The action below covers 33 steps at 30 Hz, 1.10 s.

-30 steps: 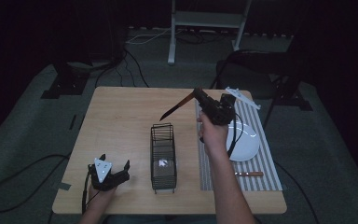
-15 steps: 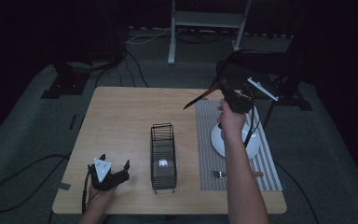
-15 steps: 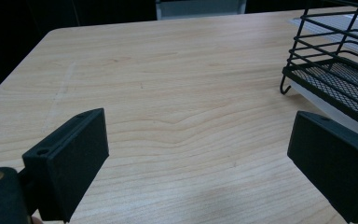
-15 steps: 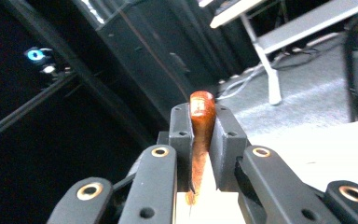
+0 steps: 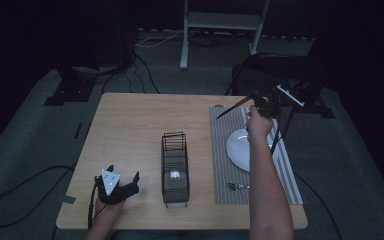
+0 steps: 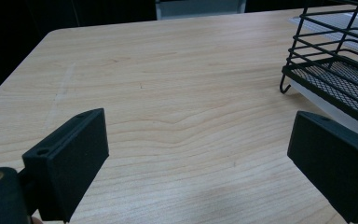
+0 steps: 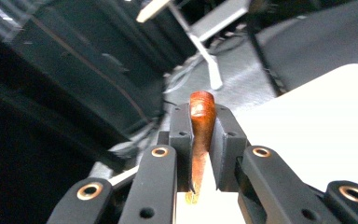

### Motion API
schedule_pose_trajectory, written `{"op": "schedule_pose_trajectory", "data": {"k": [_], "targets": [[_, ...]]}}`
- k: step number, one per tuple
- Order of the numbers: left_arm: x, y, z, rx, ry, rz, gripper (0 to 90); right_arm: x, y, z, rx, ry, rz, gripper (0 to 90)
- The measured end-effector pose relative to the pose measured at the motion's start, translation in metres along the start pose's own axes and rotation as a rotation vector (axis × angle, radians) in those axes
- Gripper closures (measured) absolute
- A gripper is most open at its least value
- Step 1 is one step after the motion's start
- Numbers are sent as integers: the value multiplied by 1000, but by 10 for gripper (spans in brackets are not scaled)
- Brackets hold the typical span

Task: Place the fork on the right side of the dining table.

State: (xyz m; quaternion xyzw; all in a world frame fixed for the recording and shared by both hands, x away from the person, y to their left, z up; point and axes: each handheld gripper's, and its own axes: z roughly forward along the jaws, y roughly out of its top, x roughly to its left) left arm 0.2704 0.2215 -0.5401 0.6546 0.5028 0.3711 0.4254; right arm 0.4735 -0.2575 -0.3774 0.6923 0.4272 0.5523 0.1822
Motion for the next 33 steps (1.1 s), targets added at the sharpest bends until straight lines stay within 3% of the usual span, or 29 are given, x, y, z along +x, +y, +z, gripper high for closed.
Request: {"op": "schedule_pose_trajectory", "data": {"k": [1,4,6,7,15,21,24,25,33], "targets": [[0,0,0,0,0,0,51,0,0,0,0,0,0,804],[0,0,0,0,-2,-1,50,-19,3,11,6,-79,50,804],[0,0,0,0,-4,-1,50,-21,3,13,8,-88,60,804],[0,0,0,2,-5,-2,50,-30,3,18,14,-110,96,804],[0,0,0,-2,-9,5,50,-63,-1,37,48,-176,208,803],[0,0,0,-1,-14,5,50,-84,-7,52,81,-172,318,803],[0,0,0,-1,-14,4,50,-90,-9,59,100,-182,347,803],[0,0,0,-1,-14,4,50,-90,-9,59,100,-182,347,803],[0,0,-1,-7,-15,9,50,-107,-6,68,104,-223,482,803]]}}
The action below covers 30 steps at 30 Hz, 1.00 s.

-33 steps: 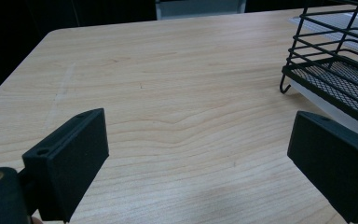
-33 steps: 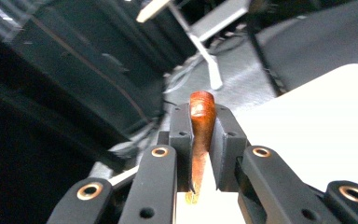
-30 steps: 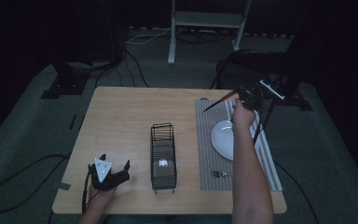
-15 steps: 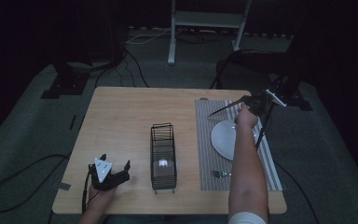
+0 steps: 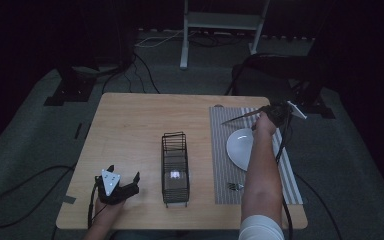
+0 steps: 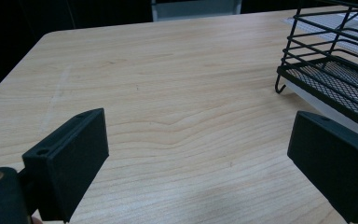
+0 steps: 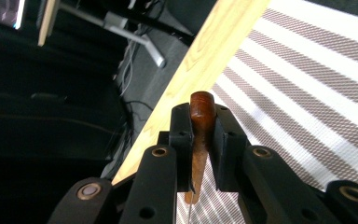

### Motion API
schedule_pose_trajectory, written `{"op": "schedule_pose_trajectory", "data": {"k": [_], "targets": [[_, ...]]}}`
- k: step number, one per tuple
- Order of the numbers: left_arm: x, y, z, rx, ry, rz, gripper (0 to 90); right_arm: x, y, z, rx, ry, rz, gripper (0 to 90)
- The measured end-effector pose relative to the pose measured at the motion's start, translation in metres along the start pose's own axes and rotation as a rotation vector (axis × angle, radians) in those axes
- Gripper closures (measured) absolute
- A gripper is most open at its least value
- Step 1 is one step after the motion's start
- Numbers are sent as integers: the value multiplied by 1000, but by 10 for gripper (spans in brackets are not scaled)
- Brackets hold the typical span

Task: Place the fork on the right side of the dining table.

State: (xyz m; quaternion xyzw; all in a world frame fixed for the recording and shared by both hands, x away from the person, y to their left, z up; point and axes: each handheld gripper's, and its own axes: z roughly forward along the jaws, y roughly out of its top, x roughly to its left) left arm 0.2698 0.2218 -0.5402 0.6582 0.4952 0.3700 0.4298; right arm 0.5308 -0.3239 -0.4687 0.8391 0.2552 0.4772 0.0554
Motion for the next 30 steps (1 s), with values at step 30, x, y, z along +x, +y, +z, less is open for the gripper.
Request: {"op": "schedule_pose_trajectory", "data": {"k": [30], "targets": [[0,0,0,-3,-2,-3,50,-23,1,31,-56,-90,44,755]]}}
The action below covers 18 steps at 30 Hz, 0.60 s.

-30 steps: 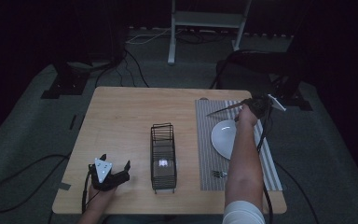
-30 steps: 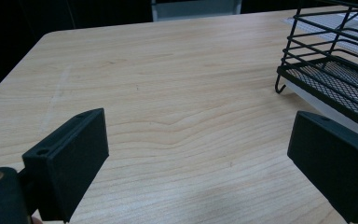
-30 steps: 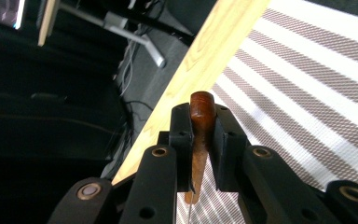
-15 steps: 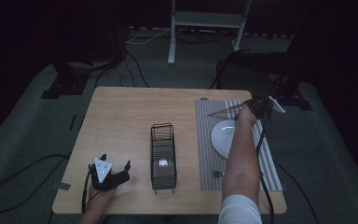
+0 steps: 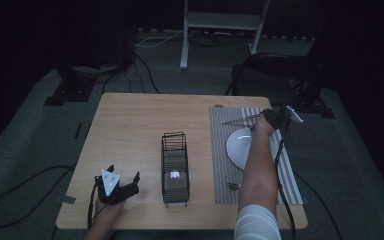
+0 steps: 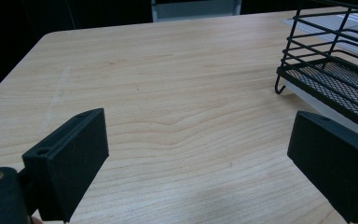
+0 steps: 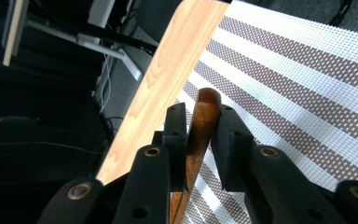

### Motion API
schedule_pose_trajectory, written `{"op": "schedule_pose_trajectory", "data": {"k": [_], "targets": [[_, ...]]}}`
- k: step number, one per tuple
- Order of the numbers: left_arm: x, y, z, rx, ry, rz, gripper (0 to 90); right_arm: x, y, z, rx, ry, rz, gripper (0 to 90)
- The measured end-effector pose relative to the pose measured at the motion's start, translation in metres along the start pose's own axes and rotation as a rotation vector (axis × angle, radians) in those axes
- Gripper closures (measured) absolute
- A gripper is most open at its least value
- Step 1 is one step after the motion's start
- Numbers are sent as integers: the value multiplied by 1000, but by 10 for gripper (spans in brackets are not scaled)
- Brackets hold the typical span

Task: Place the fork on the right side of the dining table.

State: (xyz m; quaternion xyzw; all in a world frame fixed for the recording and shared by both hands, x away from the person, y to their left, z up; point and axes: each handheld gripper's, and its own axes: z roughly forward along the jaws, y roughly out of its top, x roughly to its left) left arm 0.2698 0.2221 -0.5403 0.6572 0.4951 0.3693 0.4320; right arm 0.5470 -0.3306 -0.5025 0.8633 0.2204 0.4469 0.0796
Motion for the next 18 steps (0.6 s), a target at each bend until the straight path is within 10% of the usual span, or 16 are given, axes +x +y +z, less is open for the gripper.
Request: {"op": "schedule_pose_trajectory", "data": {"k": [18], "targets": [[0,0,0,0,-4,5,50,-2,3,14,25,-57,-172,529]]}}
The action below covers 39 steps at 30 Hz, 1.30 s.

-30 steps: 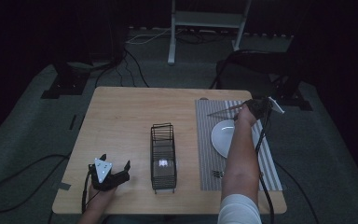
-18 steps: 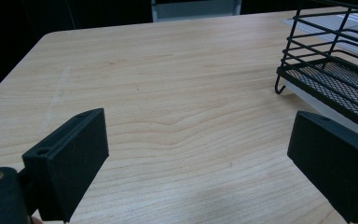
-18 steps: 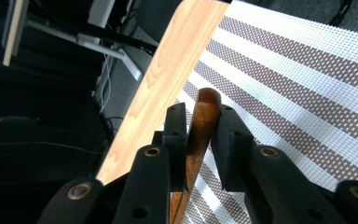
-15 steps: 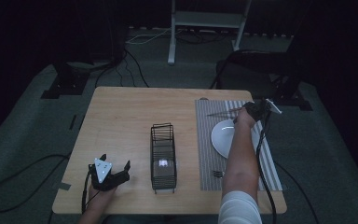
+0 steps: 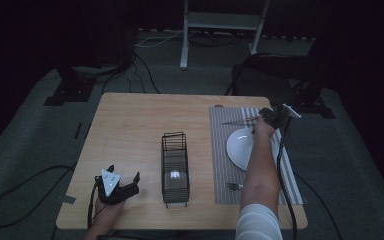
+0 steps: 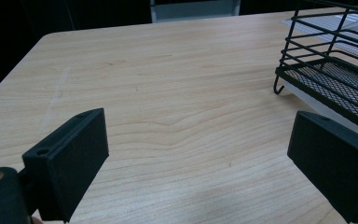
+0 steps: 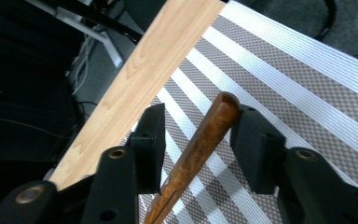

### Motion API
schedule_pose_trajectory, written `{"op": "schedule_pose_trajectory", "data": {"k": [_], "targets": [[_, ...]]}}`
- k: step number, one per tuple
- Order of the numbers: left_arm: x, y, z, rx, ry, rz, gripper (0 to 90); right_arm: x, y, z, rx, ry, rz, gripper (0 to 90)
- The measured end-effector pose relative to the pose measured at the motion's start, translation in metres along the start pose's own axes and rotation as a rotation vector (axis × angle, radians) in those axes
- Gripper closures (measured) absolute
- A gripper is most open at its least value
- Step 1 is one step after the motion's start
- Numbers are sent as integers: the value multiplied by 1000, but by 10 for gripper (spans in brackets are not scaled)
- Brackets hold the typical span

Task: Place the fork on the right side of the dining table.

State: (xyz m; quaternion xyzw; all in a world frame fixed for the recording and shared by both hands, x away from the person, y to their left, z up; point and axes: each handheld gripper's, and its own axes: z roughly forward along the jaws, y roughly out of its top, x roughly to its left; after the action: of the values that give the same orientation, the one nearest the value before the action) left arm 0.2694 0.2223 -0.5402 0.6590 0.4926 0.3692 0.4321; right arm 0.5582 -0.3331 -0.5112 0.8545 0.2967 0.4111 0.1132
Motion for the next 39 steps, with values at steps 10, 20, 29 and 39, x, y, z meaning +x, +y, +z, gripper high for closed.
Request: {"op": "schedule_pose_trajectory", "data": {"k": [10,20,29,39], "targets": [[0,0,0,-5,-5,-5,50,0,3,0,51,-39,-61,410],[1,0,0,-3,-7,-7,50,10,-6,-2,156,-26,-290,232],[1,0,0,-5,-9,-6,50,36,-37,-7,280,110,-518,138],[1,0,0,0,-16,-5,51,56,-75,-3,464,204,-672,133]]}}
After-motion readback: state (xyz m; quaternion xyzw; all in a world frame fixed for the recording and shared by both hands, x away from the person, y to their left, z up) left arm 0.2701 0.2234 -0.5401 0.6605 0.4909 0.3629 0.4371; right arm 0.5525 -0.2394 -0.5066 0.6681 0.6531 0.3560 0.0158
